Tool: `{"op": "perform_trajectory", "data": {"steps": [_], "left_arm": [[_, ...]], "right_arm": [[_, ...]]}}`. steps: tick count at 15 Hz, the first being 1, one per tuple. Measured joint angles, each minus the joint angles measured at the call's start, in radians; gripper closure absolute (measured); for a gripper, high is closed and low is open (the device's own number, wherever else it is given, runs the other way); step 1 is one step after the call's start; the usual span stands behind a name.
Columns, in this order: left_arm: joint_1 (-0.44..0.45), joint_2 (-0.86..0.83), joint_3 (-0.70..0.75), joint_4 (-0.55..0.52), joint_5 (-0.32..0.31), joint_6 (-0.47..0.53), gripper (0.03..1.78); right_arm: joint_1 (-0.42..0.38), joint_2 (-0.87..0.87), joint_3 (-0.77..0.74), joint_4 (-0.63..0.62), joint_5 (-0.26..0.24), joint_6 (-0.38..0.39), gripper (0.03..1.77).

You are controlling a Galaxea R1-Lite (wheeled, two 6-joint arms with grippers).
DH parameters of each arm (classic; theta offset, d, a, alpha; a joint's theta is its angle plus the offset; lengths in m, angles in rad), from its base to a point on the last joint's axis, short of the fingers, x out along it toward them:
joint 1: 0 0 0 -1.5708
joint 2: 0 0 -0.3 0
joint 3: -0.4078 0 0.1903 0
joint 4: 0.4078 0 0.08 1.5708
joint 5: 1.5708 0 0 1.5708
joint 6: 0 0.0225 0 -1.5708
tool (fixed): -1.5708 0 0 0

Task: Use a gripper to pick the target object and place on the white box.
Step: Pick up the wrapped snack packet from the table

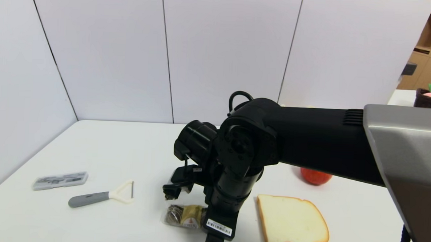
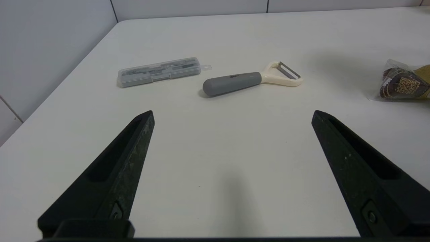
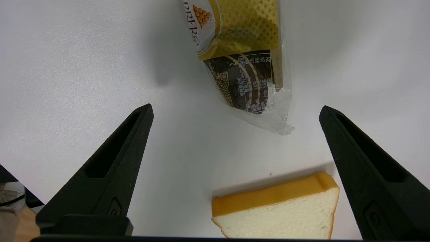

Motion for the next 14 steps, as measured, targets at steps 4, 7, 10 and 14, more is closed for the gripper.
{"op": "perform_trajectory", "data": {"steps": [4, 7, 10, 14], "left_arm": [[0.000, 0.000, 0.000, 0.000, 0.000, 0.000, 0.12], [0.000, 0.000, 0.000, 0.000, 0.000, 0.000, 0.12], [0.000, 0.000, 0.000, 0.000, 0.000, 0.000, 0.12], [0.000, 0.000, 0.000, 0.000, 0.000, 0.001, 0.12]], "right_arm": [[0.019, 0.000, -0.001, 0.001, 0.031, 0.017, 0.09], [0.028, 0.000, -0.001, 0.005, 0.038, 0.063, 0.09], [0.030, -0.002, -0.001, 0.004, 0.059, 0.065, 0.09], [0.043, -0.009, -0.001, 0.001, 0.061, 0.065, 0.09]]}}
